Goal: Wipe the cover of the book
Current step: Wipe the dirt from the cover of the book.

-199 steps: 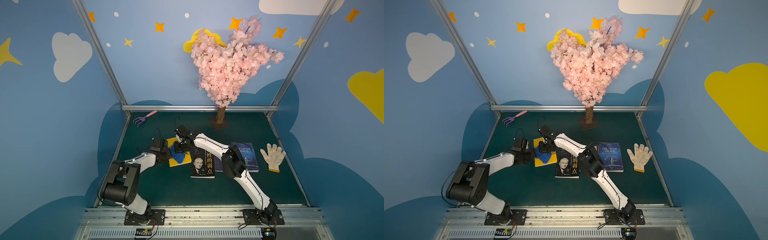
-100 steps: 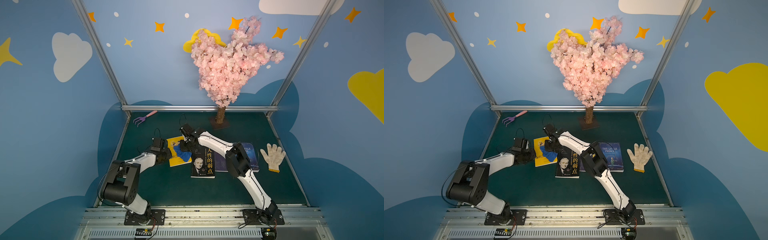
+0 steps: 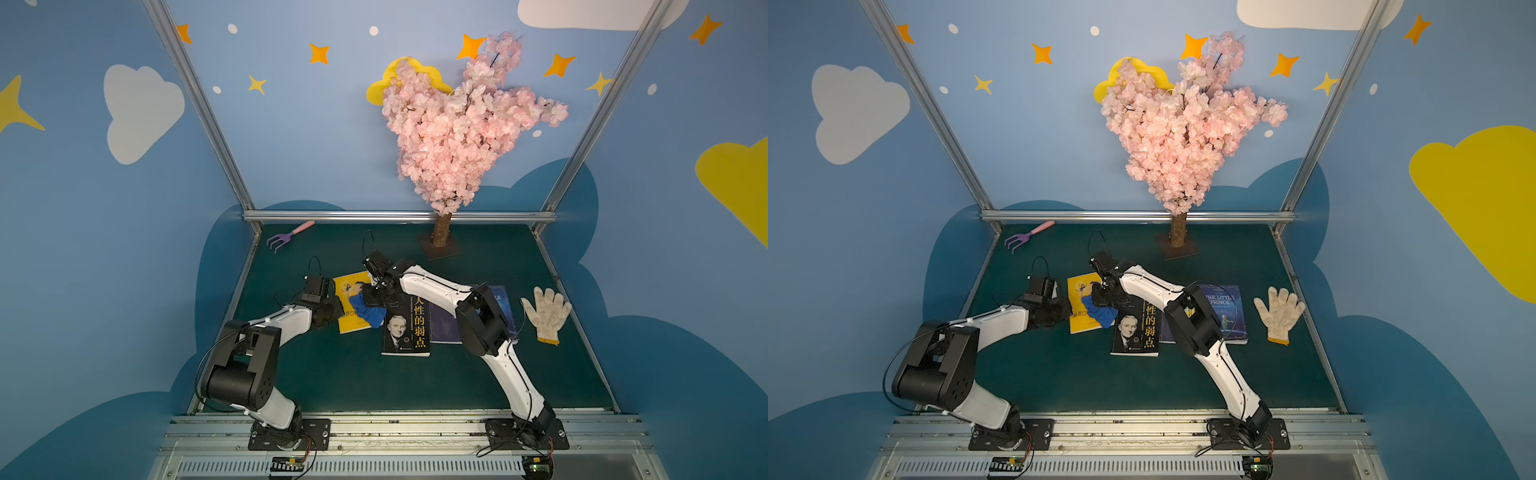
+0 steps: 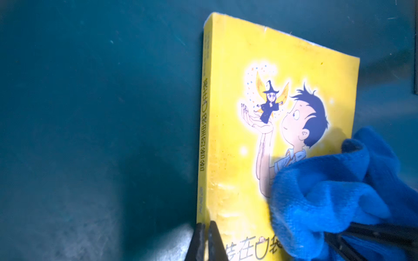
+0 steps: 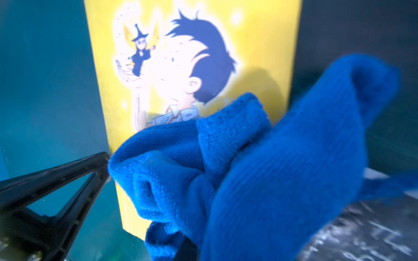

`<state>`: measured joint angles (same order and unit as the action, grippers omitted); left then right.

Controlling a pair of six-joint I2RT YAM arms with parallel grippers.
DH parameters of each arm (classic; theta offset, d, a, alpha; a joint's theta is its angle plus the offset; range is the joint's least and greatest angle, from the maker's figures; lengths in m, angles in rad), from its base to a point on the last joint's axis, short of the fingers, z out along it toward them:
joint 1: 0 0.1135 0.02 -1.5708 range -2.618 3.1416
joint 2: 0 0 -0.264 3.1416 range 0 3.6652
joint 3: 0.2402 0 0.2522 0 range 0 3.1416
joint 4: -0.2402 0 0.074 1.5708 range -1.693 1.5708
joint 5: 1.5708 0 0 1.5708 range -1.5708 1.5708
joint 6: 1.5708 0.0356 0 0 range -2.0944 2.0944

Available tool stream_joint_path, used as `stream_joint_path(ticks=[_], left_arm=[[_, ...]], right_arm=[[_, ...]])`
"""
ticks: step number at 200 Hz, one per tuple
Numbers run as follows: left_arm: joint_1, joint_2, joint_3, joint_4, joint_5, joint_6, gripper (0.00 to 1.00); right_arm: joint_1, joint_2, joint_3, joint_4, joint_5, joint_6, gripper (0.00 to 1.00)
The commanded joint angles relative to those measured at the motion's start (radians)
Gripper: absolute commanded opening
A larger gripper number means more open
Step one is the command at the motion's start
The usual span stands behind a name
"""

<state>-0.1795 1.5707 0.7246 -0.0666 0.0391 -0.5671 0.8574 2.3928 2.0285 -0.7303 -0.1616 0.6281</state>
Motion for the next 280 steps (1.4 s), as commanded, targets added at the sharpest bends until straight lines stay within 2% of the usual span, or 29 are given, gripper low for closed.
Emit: stream_joint_path(ticks=[1,34,55,81,125,148,190,217,251,280], left_arm=[[-0.017,0.027,-0.017,-0.051,0.077,0.007,0.08],[-0.016,0.019,-0.025,-0.052,0.071,0.007,0.07],[-0.016,0.022,-0.025,-0.046,0.077,0.006,0.05],[-0.016,0.034,-0.013,-0.044,0.09,0.004,0.03],[-0.015,0.016,-0.021,-0.053,0.073,0.008,0.03],[-0.015,0.021,-0.02,-0.05,0.074,0.006,0.03],[-0.015,0.026,-0.018,-0.045,0.088,0.004,0.03],[-0.015,0.015,-0.024,-0.048,0.073,0.006,0.03],[-0.015,-0.001,-0.03,-0.046,0.073,0.008,0.03],[-0.015,0.008,-0.031,-0.038,0.085,0.006,0.03]], right_arm=[[0.018,0.099,-0.019,-0.156,0.049,-0.008,0.0],[0.073,0.215,0.155,-0.211,0.009,-0.005,0.0],[0.081,0.24,0.191,-0.204,-0.02,0.011,0.0],[0.066,0.218,0.148,-0.199,-0.013,0.003,0.0],[-0.02,0.085,-0.058,-0.163,0.072,-0.019,0.0],[-0.012,0.062,-0.08,-0.149,0.08,-0.021,0.0],[0.063,0.199,0.117,-0.189,-0.011,-0.004,0.0],[0.026,0.271,0.213,-0.161,-0.033,0.065,0.0],[-0.004,0.301,0.313,-0.024,0.006,0.108,0.0],[-0.038,0.338,0.407,-0.008,0.039,0.196,0.0]])
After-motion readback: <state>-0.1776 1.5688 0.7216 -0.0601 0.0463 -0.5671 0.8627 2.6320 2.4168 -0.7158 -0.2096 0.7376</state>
